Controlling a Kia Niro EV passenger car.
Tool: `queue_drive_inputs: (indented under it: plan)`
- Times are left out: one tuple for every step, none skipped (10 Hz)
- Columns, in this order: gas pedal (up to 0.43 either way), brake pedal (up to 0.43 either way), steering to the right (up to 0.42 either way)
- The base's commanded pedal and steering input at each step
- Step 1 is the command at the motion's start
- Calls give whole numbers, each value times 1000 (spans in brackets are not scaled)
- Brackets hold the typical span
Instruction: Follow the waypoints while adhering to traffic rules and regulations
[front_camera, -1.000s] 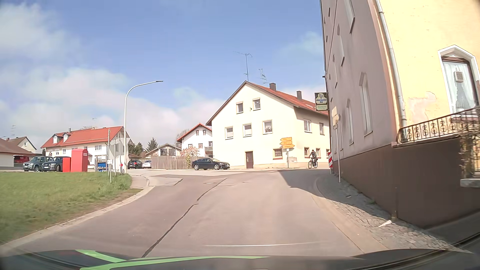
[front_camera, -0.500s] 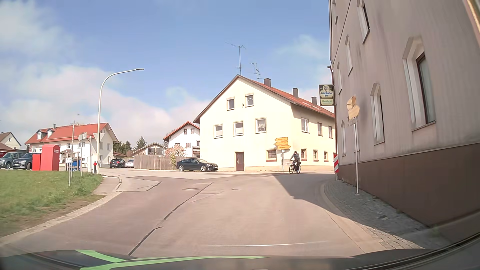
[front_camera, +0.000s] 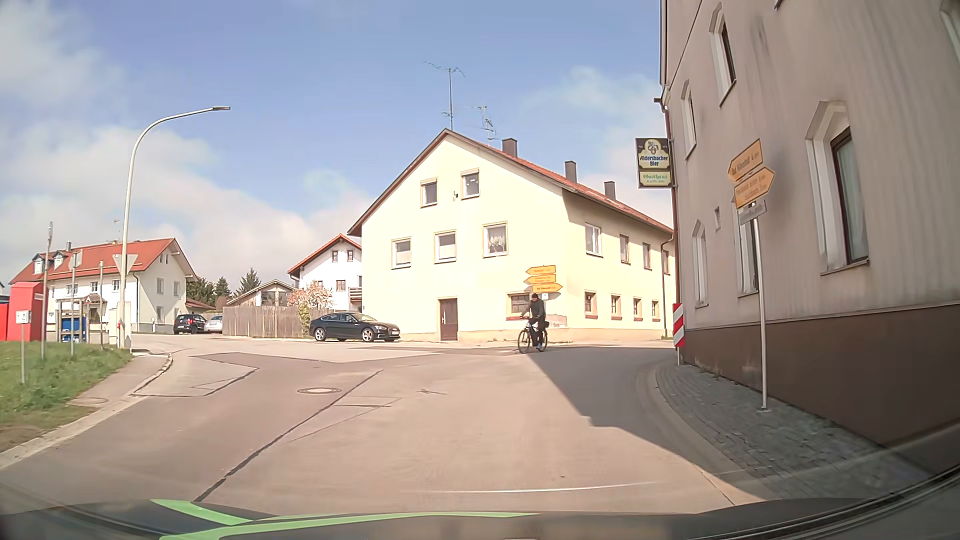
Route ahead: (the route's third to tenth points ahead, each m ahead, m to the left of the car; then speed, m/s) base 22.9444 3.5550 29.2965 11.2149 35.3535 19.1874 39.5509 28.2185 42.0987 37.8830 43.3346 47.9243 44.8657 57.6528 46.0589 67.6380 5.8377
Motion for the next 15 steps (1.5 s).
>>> queue_drive_inputs:
  plan:
    - [0,116,69]
    - [0,116,68]
    - [0,116,69]
    - [0,122,68]
    - [0,122,67]
    - [0,128,66]
    - [0,128,66]
    - [0,128,66]
    - [0,134,67]
    - [0,61,67]
    - [0,0,67]
    - [0,0,67]
    - [0,0,67]
    - [0,0,67]
    - [0,0,66]
